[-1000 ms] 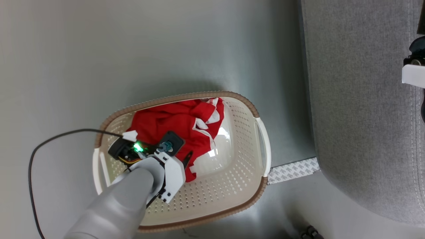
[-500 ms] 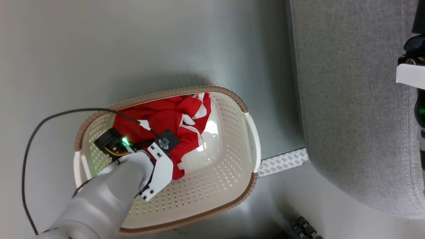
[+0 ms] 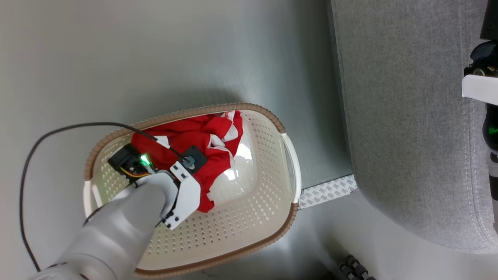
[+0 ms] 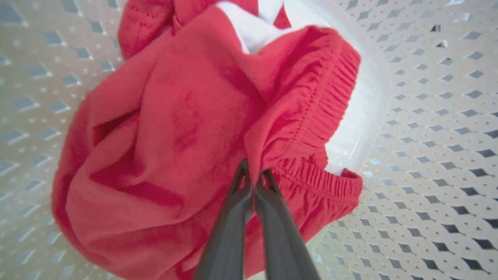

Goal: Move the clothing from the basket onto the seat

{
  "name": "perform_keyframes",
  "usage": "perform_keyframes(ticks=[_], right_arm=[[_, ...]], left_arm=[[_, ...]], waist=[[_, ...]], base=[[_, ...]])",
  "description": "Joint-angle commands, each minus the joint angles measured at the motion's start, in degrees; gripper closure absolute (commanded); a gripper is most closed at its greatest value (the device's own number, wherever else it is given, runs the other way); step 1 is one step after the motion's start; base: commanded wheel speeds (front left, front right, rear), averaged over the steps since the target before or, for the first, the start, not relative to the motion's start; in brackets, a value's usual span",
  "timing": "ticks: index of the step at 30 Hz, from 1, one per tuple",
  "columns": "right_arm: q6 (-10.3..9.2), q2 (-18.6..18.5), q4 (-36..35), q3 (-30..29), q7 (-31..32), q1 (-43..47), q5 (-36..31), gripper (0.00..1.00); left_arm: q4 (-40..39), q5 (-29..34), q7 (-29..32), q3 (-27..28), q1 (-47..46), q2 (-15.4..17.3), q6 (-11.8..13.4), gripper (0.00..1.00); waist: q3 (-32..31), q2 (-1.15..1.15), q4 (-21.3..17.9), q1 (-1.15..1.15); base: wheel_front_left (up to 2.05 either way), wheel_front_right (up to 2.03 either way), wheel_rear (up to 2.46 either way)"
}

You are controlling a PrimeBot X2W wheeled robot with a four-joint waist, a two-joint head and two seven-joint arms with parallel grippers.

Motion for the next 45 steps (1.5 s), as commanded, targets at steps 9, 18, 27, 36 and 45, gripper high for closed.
perform_keyframes(ticks=[9,18,27,36,45], right_arm=[[-0.13,-0.86,1.08,-0.39,-0.17,1.38,-0.52,0.0],[-0.13,-2.88,2.95,-1.25,-0.17,5.22,-0.25,0.0],[-0.13,-4.16,6.01,-1.27,-0.17,11.34,0.99,0.0],[-0.13,-4.98,8.84,-0.93,-0.17,18.36,2.5,0.0],[-0.13,-4.93,11.28,1.54,-0.17,23.22,4.3,0.0]], left_arm=[[-2.17,-3.26,-3.52,-1.13,3.37,-1.42,0.1,1.0],[-6.05,-6.86,-8.76,-1.8,8.02,-3.88,0.1,1.0],[-11.44,-11.81,-11.43,-1.53,13.83,-5.39,0.1,1.0],[-24.04,-10.26,-11.36,5.93,21.06,-2.9,0.39,1.0],[-35.64,-6.84,-11.37,14.27,27.69,-0.13,1.43,1.0]], waist=[[-5.64,0.0,1.96,0.0],[-15.37,0.0,5.35,0.0],[-27.98,0.0,8.87,0.0],[-39.12,0.0,11.5,0.0],[-46.6,0.0,13.6,0.0]], base=[[0.0,0.0,0.0],[0.0,0.0,0.0],[0.0,0.0,0.0],[0.0,0.0,0.0],[0.0,0.0,0.0]])
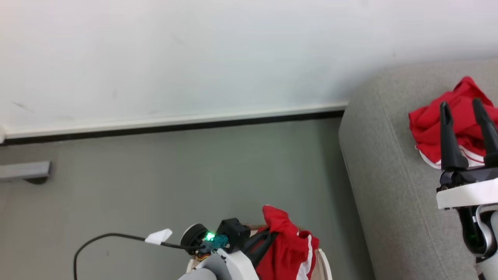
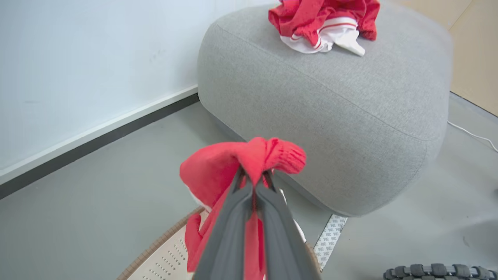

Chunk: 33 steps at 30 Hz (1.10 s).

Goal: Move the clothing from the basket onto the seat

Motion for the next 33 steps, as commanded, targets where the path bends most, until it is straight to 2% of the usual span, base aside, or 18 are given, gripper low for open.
perform_keyframes(ticks=[1,8,14,25,33], right_arm=[[-0.13,-0.09,0.44,0.38,-0.17,1.32,0.55,0.0],[-0.13,0.24,2.02,2.51,-0.17,3.97,2.21,0.0],[-0.13,1.15,2.96,3.7,-0.17,6.55,3.55,0.0],[-0.13,3.25,1.57,5.43,-0.17,9.98,4.14,0.0],[-0.13,4.18,0.66,7.32,-0.17,11.29,4.42,0.0]], left_arm=[[-1.84,0.64,-0.03,1.37,1.37,0.72,0.26,1.0],[-10.08,2.2,-0.04,6.75,3.69,2.82,1.44,1.0],[-15.68,3.33,-0.04,8.99,3.36,4.99,3.08,1.0],[-24.63,1.9,2.3,12.67,0.48,8.86,5.69,1.0],[-28.55,0.46,3.8,14.87,-0.5,10.2,7.26,1.0]], waist=[[-2.88,0.0,1.65,0.02],[-6.29,0.0,2.89,0.02],[-8.69,0.0,3.51,0.02],[-9.59,0.0,3.14,0.02],[-9.59,0.0,2.41,0.02]], base=[[0.0,0.0,0.0],[0.0,0.0,0.0],[0.0,0.0,0.0],[0.0,0.0,0.0],[0.0,0.0,0.0]])
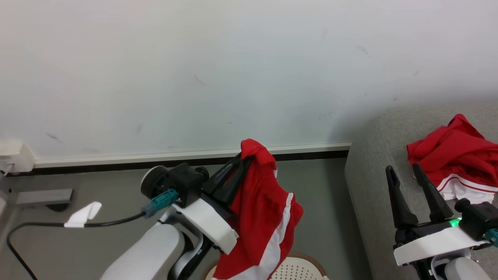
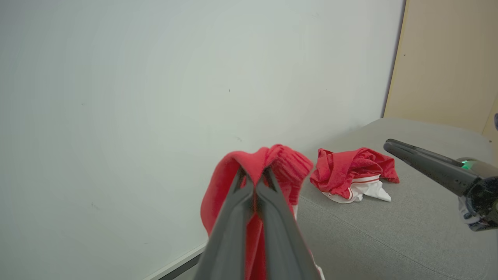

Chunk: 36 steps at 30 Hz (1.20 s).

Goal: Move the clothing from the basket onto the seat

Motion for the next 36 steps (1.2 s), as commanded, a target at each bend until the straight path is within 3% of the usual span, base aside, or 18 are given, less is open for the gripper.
perform_keyframes(ticks=[1,17,29,36], right_arm=[[-0.13,0.08,-0.31,0.4,-0.17,0.58,0.6,0.0],[-0.13,0.02,-1.18,4.56,-0.17,0.32,0.78,0.0],[-0.13,-3.57,0.1,24.84,-0.17,-1.44,8.13,0.0],[-0.13,-1.91,7.37,31.62,-0.17,-5.77,9.98,0.0]], left_arm=[[-0.76,-0.25,0.39,0.36,-0.7,0.45,0.51,1.0],[-2.49,-0.7,1.33,0.26,-2.07,0.82,0.79,1.0],[-2.23,-1.11,1.79,-1.23,-3.42,-0.8,-0.08,1.0],[-2.16,-1.22,2.11,-2.88,-4.22,-2.18,-1.03,1.0]], waist=[[0.16,0.0,-0.26,0.0],[0.39,0.0,-0.46,0.0],[0.24,0.0,1.62,0.0],[0.22,0.0,3.38,0.0]], base=[[0.0,0.0,0.0],[0.0,0.0,0.0],[0.0,0.0,0.0],[0.0,0.0,0.0]])
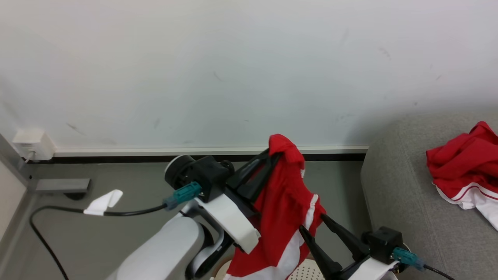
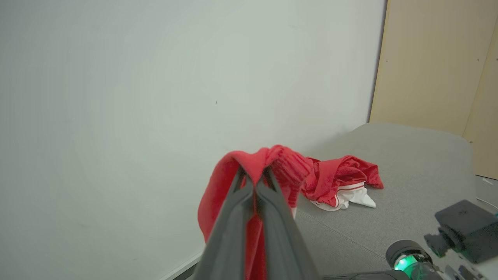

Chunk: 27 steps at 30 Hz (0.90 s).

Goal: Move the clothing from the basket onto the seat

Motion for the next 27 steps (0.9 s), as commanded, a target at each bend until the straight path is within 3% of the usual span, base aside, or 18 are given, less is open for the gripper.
perform_keyframes(ticks=[1,8,18,19,20,21,27], right_arm=[[-0.13,0.91,1.86,0.2,-0.17,-0.98,0.69,0.0],[-0.13,3.92,10.5,3.55,-0.1,-5.21,3.63,0.0],[-0.13,4.99,15.48,6.76,-0.09,-8.55,7.08,0.0],[-0.13,4.95,15.55,6.97,-0.09,-8.88,7.31,0.56],[-0.13,4.94,15.57,7.01,-0.09,-9.16,7.67,0.62],[-0.13,4.89,15.5,6.99,-0.09,-9.33,7.8,1.0],[-0.13,4.41,13.99,5.07,-0.09,-8.75,7.29,1.0]], left_arm=[[-0.01,-0.66,0.25,-0.41,-0.59,-0.43,-0.41,1.0],[-0.33,-0.85,0.84,-2.78,-0.35,-1.96,-1.54,1.0],[-0.07,-1.64,1.57,-5.98,0.02,-4.4,-3.2,1.0],[0.09,-1.65,1.65,-6.16,0.17,-4.45,-3.3,1.0],[0.26,-1.67,1.71,-6.34,0.28,-4.5,-3.42,1.0],[0.4,-1.79,1.72,-6.49,0.39,-4.53,-3.38,1.0],[0.88,-2.13,1.47,-6.35,0.88,-3.9,-3.02,1.0]], waist=[[-0.13,0.0,0.57,-0.01],[-0.6,0.0,2.93,-0.01],[-1.46,0.0,7.64,-0.01],[-1.59,0.0,8.05,-0.01],[-1.7,0.0,8.42,-0.01],[-1.79,0.0,8.75,-0.01],[-2.16,0.0,9.77,-0.01]], base=[[0.0,0.0,0.0],[0.0,0.0,0.0],[0.0,0.0,0.0],[0.0,0.0,0.0],[0.0,0.0,0.0],[0.0,0.0,0.0],[0.0,0.0,0.0]])
